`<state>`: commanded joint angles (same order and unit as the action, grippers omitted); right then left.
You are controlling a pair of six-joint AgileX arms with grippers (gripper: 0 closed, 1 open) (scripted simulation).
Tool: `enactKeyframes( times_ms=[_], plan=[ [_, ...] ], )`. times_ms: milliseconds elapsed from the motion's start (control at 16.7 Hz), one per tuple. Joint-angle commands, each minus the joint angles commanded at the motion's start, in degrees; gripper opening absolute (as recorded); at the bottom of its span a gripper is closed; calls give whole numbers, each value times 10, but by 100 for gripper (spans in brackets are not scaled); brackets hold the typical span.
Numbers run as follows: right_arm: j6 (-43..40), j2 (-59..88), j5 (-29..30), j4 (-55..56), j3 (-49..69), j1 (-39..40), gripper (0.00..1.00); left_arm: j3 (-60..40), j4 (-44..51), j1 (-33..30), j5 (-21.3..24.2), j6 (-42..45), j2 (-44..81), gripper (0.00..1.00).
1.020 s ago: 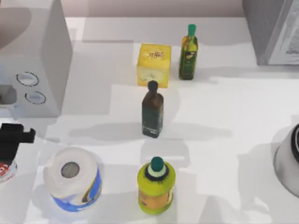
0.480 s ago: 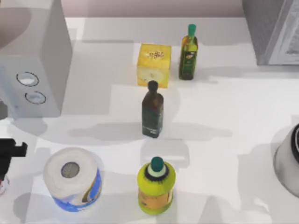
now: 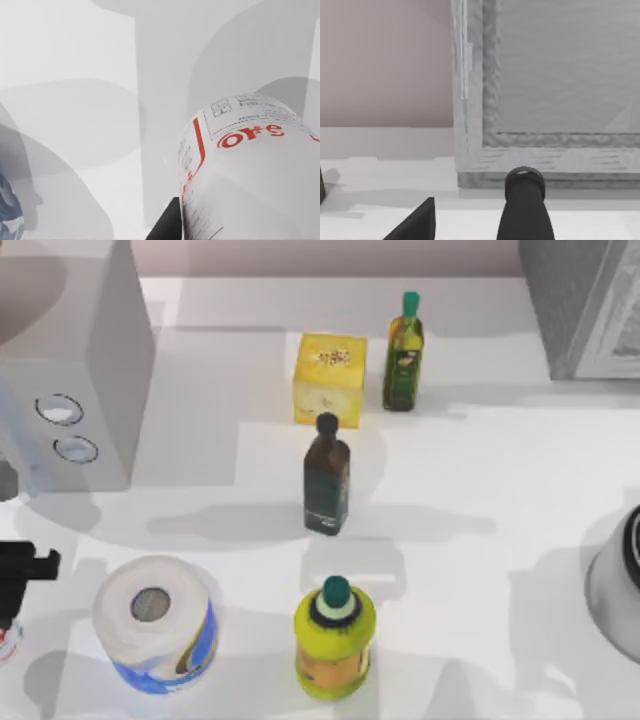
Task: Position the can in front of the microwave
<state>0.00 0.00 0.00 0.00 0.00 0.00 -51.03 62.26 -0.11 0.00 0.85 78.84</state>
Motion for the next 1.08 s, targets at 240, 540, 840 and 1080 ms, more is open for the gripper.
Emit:
enactKeyframes(
  times_ms=[240,540,840,1080],
  plan=[
    [0,0,0,0,0,0,100,0,0,0,0,0,0,23],
    [0,0,0,0,0,0,100,0,0,0,0,0,0,60],
    [0,0,0,0,0,0,100,0,0,0,0,0,0,98],
    [0,0,0,0,0,0,100,0,0,0,0,0,0,100]
  ],
)
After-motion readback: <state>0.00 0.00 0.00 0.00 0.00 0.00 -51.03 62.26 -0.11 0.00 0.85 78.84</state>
